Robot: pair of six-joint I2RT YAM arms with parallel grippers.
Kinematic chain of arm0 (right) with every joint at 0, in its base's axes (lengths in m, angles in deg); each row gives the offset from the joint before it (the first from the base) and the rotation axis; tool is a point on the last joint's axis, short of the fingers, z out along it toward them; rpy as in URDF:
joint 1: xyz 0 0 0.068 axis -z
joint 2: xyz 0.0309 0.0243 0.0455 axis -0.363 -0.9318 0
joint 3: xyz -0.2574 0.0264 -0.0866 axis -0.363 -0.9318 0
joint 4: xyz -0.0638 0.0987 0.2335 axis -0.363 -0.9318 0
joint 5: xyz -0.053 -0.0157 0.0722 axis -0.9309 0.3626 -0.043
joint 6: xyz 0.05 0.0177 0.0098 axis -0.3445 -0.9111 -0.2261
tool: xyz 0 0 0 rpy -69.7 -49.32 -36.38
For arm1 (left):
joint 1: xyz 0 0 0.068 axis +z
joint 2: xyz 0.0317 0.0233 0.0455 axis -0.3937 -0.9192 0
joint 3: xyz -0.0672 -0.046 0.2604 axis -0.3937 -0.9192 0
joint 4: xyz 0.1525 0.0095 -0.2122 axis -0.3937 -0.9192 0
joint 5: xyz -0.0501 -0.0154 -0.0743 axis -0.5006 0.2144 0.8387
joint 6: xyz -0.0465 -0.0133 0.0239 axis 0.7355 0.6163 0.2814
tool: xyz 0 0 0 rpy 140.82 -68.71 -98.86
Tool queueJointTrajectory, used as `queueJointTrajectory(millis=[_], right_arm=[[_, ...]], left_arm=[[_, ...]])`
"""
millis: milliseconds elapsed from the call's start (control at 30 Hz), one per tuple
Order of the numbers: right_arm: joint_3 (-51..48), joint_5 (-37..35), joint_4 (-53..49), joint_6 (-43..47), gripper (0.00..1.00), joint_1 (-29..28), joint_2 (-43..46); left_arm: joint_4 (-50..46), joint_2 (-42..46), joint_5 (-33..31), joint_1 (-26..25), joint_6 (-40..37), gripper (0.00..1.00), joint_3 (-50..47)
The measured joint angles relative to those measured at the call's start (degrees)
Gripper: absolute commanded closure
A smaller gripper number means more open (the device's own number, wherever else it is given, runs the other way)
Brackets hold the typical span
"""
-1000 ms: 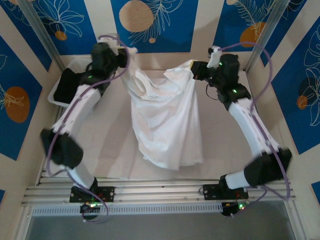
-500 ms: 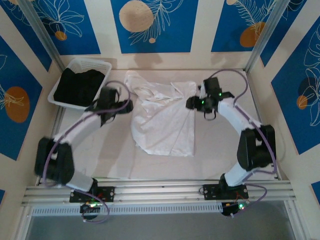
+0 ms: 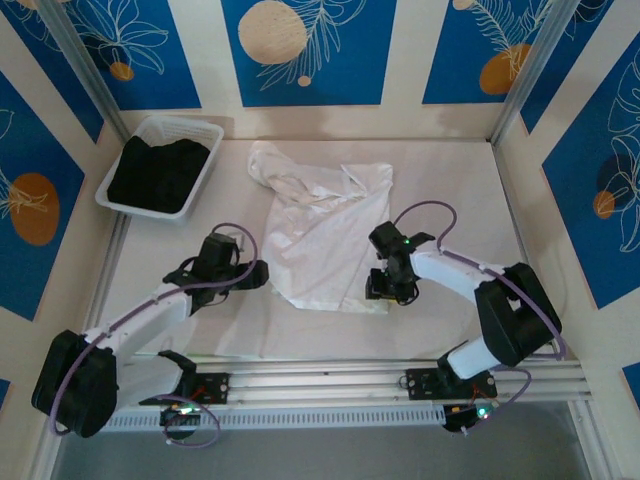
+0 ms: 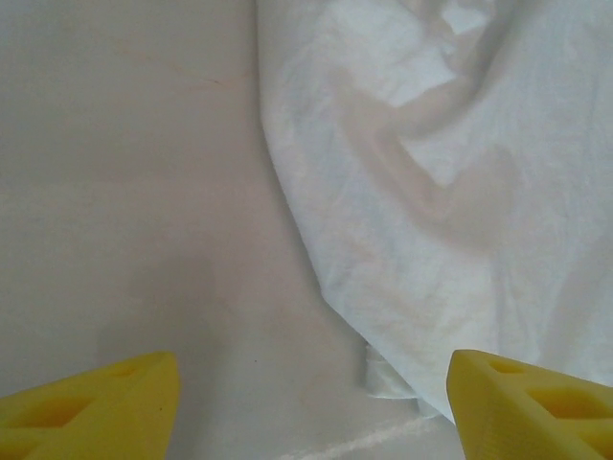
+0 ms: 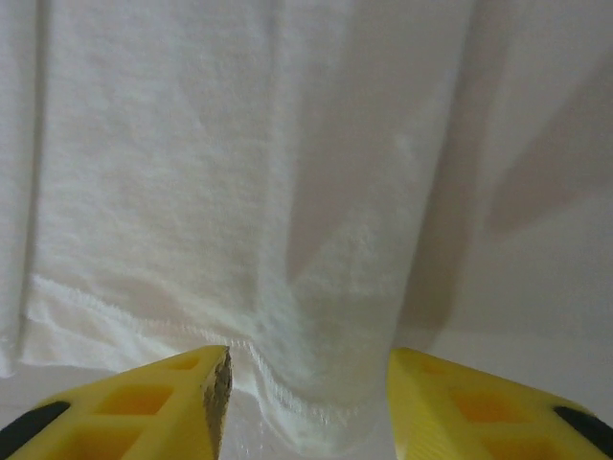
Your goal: Fold the inside-out t-shirt
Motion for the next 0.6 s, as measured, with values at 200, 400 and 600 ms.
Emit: queueJointTrajectory(millis=[200,400,600], right_arm=[[0.0,0.3,1.9,0.2,0.94,-0.1,-2.1],[0.2,3.2,3.3,0.4,0.95,3.1,6.9],[0.3,5.2,4.3,0.4,0.95,5.2,8.1]], left_arm=[[0.0,-2.8,1.7,-2.0,-0.4,0.44,-0.1],[2.0,-6.0,5.6,-3.8,-1.1,0.63,-0.6],[3.5,-9.7,8.9,-4.2,-1.9,0.67,-0.6]])
